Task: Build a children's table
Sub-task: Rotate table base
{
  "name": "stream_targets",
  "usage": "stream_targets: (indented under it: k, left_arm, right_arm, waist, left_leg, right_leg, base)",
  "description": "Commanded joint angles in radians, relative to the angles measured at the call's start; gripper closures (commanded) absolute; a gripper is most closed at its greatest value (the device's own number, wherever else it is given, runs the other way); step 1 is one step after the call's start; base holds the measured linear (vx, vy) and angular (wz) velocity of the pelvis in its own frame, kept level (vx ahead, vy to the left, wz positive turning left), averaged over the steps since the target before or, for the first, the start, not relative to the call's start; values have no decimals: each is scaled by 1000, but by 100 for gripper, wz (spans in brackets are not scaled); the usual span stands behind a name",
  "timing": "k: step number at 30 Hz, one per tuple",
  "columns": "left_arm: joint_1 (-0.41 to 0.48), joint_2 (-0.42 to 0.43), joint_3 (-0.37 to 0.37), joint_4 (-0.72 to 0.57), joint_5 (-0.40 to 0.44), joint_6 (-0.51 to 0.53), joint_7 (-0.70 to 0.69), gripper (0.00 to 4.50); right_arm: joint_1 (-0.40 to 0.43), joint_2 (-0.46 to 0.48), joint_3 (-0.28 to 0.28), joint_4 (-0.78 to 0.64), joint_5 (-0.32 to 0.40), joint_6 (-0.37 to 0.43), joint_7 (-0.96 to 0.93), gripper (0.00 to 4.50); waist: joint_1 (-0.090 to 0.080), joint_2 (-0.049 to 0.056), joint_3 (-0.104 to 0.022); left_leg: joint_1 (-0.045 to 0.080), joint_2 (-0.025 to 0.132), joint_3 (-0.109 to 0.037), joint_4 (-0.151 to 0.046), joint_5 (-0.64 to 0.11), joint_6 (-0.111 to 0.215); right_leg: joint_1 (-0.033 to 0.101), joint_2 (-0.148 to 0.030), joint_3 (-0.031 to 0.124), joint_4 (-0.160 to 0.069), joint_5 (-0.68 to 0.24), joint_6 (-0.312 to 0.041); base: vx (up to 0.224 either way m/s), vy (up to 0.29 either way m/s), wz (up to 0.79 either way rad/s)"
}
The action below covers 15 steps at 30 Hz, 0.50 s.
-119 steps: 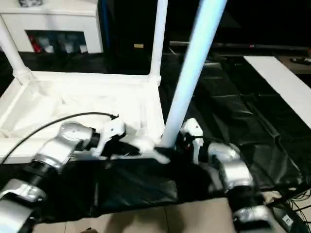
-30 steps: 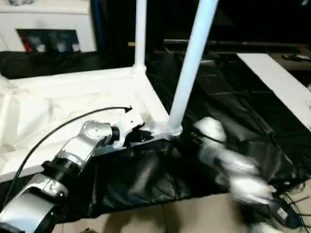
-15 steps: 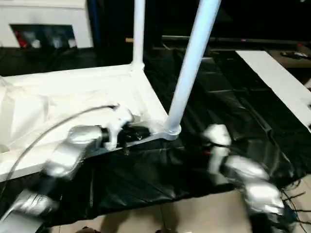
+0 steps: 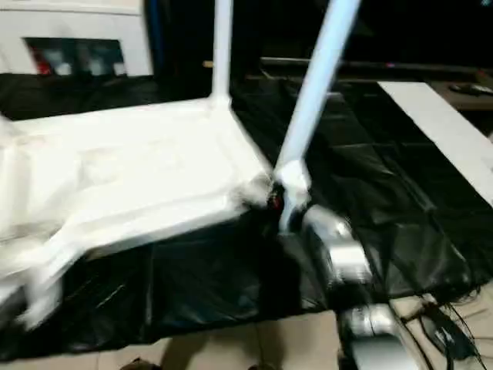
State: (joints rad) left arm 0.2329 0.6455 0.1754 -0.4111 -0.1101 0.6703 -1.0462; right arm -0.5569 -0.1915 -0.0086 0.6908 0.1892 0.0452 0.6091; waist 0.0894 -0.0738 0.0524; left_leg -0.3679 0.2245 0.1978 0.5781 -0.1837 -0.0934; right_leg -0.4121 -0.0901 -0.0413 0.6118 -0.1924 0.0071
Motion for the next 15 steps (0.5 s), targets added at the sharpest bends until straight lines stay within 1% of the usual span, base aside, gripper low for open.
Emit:
stream_targets:
  k: [1, 3, 4, 5, 6, 7, 8, 9, 10, 11, 12, 14, 15]
  left_arm:
    - [-5, 9, 22, -17, 21, -3, 29, 228]
    - [-15, 12, 34, -3, 36, 3, 75, 210]
    - [-25, 15, 37, 1, 38, 6, 105, 210]
    - [-45, 9, 42, 13, 43, 8, 141, 201]
    - [-57, 4, 45, 19, 46, 8, 165, 182]
    - [-64, -4, 56, 22, 47, 1, 193, 176]
    - [-66, -8, 63, 25, 53, -8, 211, 172]
    - [-65, -21, 85, 31, 73, -37, 252, 168]
    - [-60, -35, 102, 30, 82, -51, 273, 158]
    - [-60, -37, 104, 29, 83, -54, 275, 145]
    - [-53, -55, 122, 26, 87, -81, 293, 133]
    - [-47, -82, 146, 16, 72, -107, 320, 128]
    - [-31, -105, 175, -2, 48, -144, 329, 122]
  right_arm:
    - [-20, -3, -34, 36, -1, -18, -45, 70]
    - [-36, 0, -44, 55, 4, -27, -57, 70]
    - [-41, 1, -42, 59, 1, -35, -61, 70]
    - [-45, 3, -41, 59, 1, -40, -63, 70]
    - [-46, 5, -40, 59, 0, -45, -64, 70]
    - [-53, 8, -41, 75, -2, -59, -67, 70]
    - [-56, 8, -42, 82, -3, -67, -70, 70]
    - [-67, 10, -46, 112, -6, -93, -79, 70]
    - [-74, 11, -51, 135, -11, -113, -88, 70]
    - [-75, 12, -51, 137, -11, -115, -89, 70]
    - [-78, 14, -57, 151, -13, -129, -95, 70]
    - [-73, 16, -57, 153, -18, -138, -97, 70]
    - [-53, 20, -54, 120, -5, -125, -69, 70]
  waist:
    - [-6, 27, -46]
    - [-3, 28, -48]
    - [-2, 28, -50]
    - [-2, 28, -51]
    - [-4, 30, -54]
    - [-4, 28, -56]
    - [-3, 27, -56]
    - [-4, 26, -56]
    - [-5, 22, -57]
    - [-6, 23, -57]
    - [-6, 24, -57]
    - [-5, 23, -57]
    - [-3, 20, -58]
  left_leg:
    - [31, 10, 0, -78, -307, -26]
    - [28, 9, -2, -79, -303, -28]
    - [24, 7, -4, -78, -285, -28]
    - [23, 7, -3, -78, -278, -27]
    - [22, 6, -4, -76, -262, -26]
    - [21, 4, -3, -73, -237, -22]
    - [18, 3, -2, -72, -227, -19]
    - [17, 4, -2, -71, -226, -17]
    - [15, 4, -3, -70, -228, -14]
    - [16, 5, -2, -69, -232, -13]
    - [16, 5, -3, -69, -236, -11]
    - [17, 5, -2, -67, -237, -9]
    - [17, 4, -2, -65, -235, -5]
  right_leg:
    - [22, -20, 31, -71, -231, -168]
    - [24, -19, 31, -68, -210, -160]
    - [30, -20, 30, -64, -192, -155]
    - [29, -20, 30, -64, -183, -155]
    - [32, -20, 29, -60, -157, -157]
    - [33, -21, 30, -56, -128, -165]
    - [35, -21, 30, -57, -119, -170]
    - [36, -23, 30, -56, -117, -173]
    - [38, -23, 30, -58, -124, -173]
    - [37, -24, 30, -57, -129, -177]
    - [37, -24, 30, -59, -139, -177]
    - [35, -23, 31, -59, -137, -177]
    - [35, -21, 30, -58, -130, -176]
  base:
    - [0, 0, 0]
    - [0, 0, 0]
    - [0, 0, 0]
    - [0, 0, 0]
    - [0, 0, 0]
    - [0, 0, 0]
    - [0, 0, 0]
    - [0, 0, 0]
    - [0, 0, 0]
    - [0, 0, 0]
    - [0, 0, 0]
    - [0, 0, 0]
    - [0, 0, 0]
